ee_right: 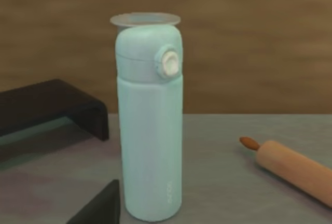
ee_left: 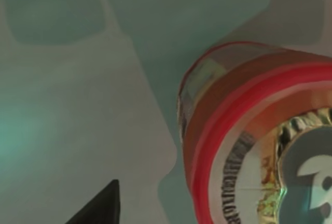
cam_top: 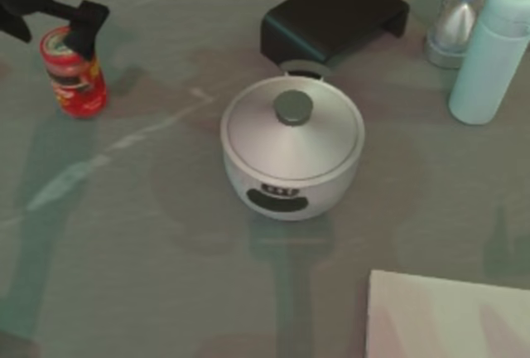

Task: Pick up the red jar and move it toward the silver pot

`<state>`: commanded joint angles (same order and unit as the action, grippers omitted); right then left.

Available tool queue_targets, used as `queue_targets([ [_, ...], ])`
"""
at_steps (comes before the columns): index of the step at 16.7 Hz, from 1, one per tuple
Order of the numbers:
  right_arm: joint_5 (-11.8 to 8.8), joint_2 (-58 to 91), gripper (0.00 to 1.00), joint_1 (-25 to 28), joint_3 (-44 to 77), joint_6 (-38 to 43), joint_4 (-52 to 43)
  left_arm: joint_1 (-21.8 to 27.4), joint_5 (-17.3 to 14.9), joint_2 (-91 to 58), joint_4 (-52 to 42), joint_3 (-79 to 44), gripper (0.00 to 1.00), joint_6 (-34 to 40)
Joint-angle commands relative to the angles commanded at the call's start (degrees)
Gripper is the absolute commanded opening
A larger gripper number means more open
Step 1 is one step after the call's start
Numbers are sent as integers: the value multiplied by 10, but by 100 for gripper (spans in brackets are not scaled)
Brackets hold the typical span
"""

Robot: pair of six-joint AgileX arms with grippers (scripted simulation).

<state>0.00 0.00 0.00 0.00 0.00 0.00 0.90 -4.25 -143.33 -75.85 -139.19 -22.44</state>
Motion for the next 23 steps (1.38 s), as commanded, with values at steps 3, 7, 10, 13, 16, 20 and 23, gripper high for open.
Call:
queue_targets([
  [3, 0, 0, 100, 0, 0, 0, 0, 0, 0, 0, 0, 0, 100, 0],
  [7, 0, 0, 100, 0, 0, 0, 0, 2, 0, -1, 11, 11, 100, 2],
  [10, 0, 0, 100, 0, 0, 0, 0, 3, 0, -11, 64, 50, 100, 3],
  [13, 0, 0, 100, 0, 0, 0, 0, 3, 0, -19, 95, 76, 100, 3],
  [16, 0, 0, 100, 0, 0, 0, 0, 3, 0, -19, 96, 76, 100, 3],
  [20, 0, 0, 100, 0, 0, 0, 0, 3, 0, -19, 96, 76, 70, 3],
  [23, 0, 0, 100, 0, 0, 0, 0, 3, 0, -19, 96, 76, 47, 3],
])
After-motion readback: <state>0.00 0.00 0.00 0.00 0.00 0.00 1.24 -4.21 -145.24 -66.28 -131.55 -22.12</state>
